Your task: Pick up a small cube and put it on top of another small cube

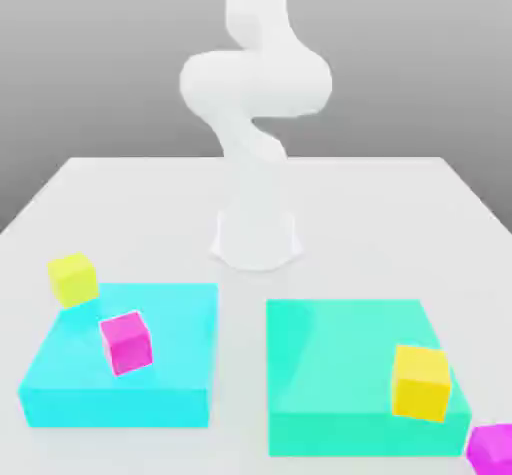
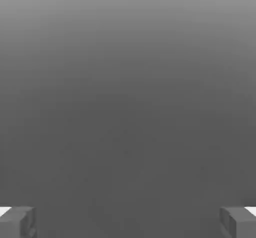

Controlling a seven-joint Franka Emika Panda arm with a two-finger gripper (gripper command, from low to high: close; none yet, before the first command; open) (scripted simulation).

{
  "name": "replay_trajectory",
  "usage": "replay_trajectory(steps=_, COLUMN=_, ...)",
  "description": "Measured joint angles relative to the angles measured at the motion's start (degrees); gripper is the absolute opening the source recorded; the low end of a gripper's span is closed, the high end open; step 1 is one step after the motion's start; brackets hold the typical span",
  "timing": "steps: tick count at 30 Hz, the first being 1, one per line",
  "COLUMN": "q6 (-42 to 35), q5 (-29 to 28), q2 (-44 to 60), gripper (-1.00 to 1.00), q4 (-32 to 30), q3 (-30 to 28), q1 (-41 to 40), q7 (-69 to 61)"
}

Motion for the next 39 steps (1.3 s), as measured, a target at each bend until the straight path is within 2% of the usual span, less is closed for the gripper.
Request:
replay_trajectory(steps=11, q6=5.86, q5=-0.30, q2=23.21, gripper=0.00, q4=2.15, q3=-0.04, q1=9.90, q7=-22.38)
replay_trajectory(steps=21, q6=11.09, q5=-0.42, q2=43.98, gripper=0.00, q4=4.07, q3=2.87, q1=16.58, q7=-42.52)
replay_trajectory(steps=30, q6=15.69, q5=-4.82, q2=62.85, gripper=0.00, q4=5.85, q3=7.23, q1=19.20, q7=-57.65)
replay_trajectory(steps=34, q6=21.00, q5=-6.87, q2=71.18, gripper=0.00, q4=7.51, q3=6.48, q1=20.43, q7=-58.08)
replay_trajectory(steps=35, q6=22.25, q5=-7.13, q2=72.86, gripper=-1.00, q4=7.90, q3=6.09, q1=20.78, q7=-57.94)
replay_trajectory(steps=39, q6=22.16, q5=-7.12, q2=72.86, gripper=-1.00, q4=7.90, q3=6.10, q1=20.77, q7=-57.94)
